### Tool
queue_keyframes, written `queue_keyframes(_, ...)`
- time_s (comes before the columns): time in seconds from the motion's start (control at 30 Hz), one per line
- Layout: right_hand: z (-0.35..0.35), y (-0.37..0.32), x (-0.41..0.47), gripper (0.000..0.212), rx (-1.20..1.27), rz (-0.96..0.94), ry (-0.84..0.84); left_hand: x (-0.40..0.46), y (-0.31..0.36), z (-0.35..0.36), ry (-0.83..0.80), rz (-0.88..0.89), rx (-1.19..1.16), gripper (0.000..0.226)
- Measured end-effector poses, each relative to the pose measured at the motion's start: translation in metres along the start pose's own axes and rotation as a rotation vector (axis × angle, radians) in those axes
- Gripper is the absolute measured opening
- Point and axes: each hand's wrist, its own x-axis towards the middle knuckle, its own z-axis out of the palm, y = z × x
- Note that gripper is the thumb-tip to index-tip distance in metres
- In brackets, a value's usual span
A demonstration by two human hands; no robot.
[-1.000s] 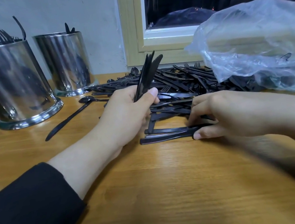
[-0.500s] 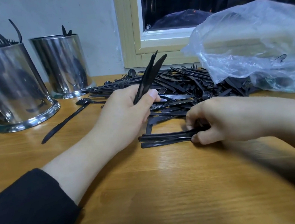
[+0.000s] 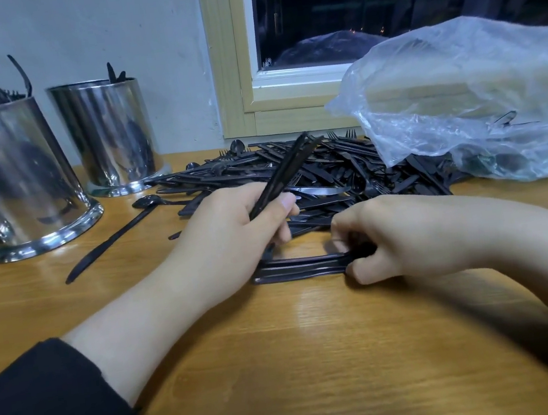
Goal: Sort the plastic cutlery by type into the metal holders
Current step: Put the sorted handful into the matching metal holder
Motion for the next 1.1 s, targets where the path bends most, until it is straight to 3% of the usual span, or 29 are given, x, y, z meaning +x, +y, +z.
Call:
queue_keyframes(0.2, 0.003, 0.002, 0.003, 0.014, 0.093, -0.077, 0.04, -0.001, 0.002, 0.003, -0.12, -0.012, 0.11, 0.028)
queue_keyframes(0.43, -0.007, 0.003, 0.001, 0.01, 0.434, -0.109, 0.157, 0.0, -0.003, 0.004, -0.155, -0.006, 0.147, 0.032)
queue_keyframes(0.53, -0.008, 0.002, 0.0, 0.008, 0.507, -0.099, 0.183, -0.001, -0.002, 0.004, -0.201, 0.022, 0.08, 0.024)
queue_keyframes(0.67, -0.009, 0.0, 0.001, 0.012, 0.574, -0.138, 0.238, 0.0, 0.0, 0.005, -0.299, 0.113, 0.161, 0.015)
queue_keyframes(0.77, -0.011, 0.002, -0.001, 0.021, 0.752, -0.177, 0.276, 0.001, -0.002, 0.008, -0.219, 0.134, 0.16, 0.016)
queue_keyframes(0.87, -0.013, 0.015, 0.004, 0.032, 0.971, -0.146, 0.449, 0.004, -0.004, 0.004, 0.029, 0.042, -0.079, 0.021)
queue_keyframes(0.93, -0.012, 0.027, 0.006, 0.032, 0.732, -0.071, 0.567, 0.007, -0.008, -0.002, 0.248, 0.004, -0.266, 0.025)
queue_keyframes(1.0, -0.007, 0.036, 0.01, 0.025, 0.397, 0.003, 0.534, 0.01, -0.012, -0.007, 0.408, -0.011, -0.332, 0.019)
queue_keyframes(1.1, 0.0, 0.042, 0.016, 0.03, 0.117, 0.035, 0.376, 0.013, -0.022, -0.007, 0.391, -0.093, -0.421, 0.013)
